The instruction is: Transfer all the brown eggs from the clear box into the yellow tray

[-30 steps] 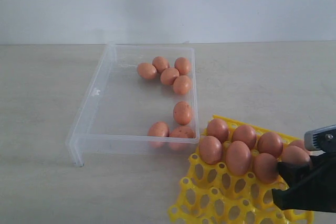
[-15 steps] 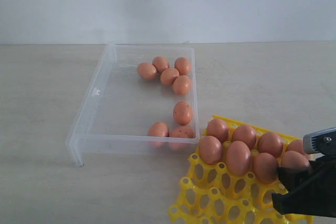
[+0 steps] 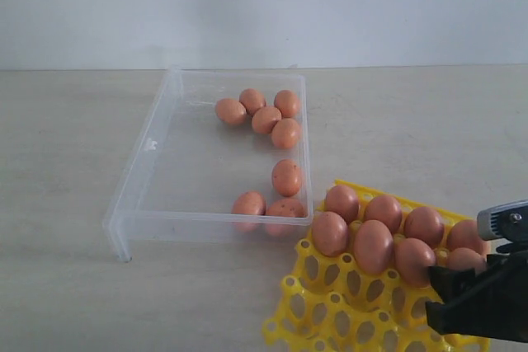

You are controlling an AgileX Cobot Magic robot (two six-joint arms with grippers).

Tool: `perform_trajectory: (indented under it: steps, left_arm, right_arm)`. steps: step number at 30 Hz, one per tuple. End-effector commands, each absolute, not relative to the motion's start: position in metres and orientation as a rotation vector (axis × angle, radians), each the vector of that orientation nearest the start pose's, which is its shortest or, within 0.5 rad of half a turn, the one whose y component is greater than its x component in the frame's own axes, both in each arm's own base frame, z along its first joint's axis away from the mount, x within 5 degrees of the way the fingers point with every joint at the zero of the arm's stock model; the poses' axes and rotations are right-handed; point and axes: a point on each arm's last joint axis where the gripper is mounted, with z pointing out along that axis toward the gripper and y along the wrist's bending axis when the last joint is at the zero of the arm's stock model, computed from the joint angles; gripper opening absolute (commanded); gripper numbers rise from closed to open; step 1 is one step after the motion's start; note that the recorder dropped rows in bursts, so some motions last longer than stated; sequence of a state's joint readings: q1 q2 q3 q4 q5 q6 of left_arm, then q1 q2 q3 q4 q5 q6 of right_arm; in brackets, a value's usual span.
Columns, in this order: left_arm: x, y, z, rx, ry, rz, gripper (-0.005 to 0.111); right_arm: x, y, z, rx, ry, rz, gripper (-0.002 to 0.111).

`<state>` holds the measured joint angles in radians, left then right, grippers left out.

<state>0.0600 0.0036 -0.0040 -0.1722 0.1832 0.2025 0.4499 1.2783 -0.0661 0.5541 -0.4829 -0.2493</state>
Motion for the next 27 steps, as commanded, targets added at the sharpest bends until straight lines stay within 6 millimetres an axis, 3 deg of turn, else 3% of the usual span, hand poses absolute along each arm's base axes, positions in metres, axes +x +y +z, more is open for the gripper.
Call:
perform_trajectory:
  steps: [1, 8, 12, 15, 17, 20, 25, 27]
  left_arm:
    - [0.056, 0.001, 0.197, 0.002, 1.660, 0.046, 0.004]
    - [0.056, 0.001, 0.197, 0.002, 1.660, 0.046, 0.004]
    - [0.056, 0.001, 0.197, 0.002, 1.660, 0.046, 0.004]
    - [0.056, 0.001, 0.197, 0.002, 1.660, 0.046, 0.004]
    - [0.056, 0.001, 0.197, 0.002, 1.660, 0.046, 0.004]
    - [0.056, 0.001, 0.197, 0.002, 1.660, 0.046, 0.004]
    - [0.056, 0.001, 0.197, 0.002, 1.660, 0.046, 0.004]
    - [0.056, 0.001, 0.197, 0.002, 1.660, 0.046, 0.004]
  right_arm:
    - [0.157, 0.052, 0.150, -0.077, 2.144, 0.140, 0.061]
    - [0.180, 0.060, 0.218, -0.006, 1.811, 0.230, 0.061]
    - [0.194, 0.067, 0.248, -0.046, 1.720, 0.223, 0.060]
    - [0.201, 0.074, 0.264, -0.158, 1.706, 0.176, 0.049]
    - [0.203, 0.079, 0.272, -0.246, 1.727, 0.165, 0.034]
    - [0.193, 0.087, 0.278, -0.396, 1.835, 0.234, 0.001]
    - [0.160, 0.092, 0.262, -0.681, 2.110, 0.366, 0.000]
    - [0.151, 0.089, 0.248, -0.690, 2.301, 0.380, 0.000]
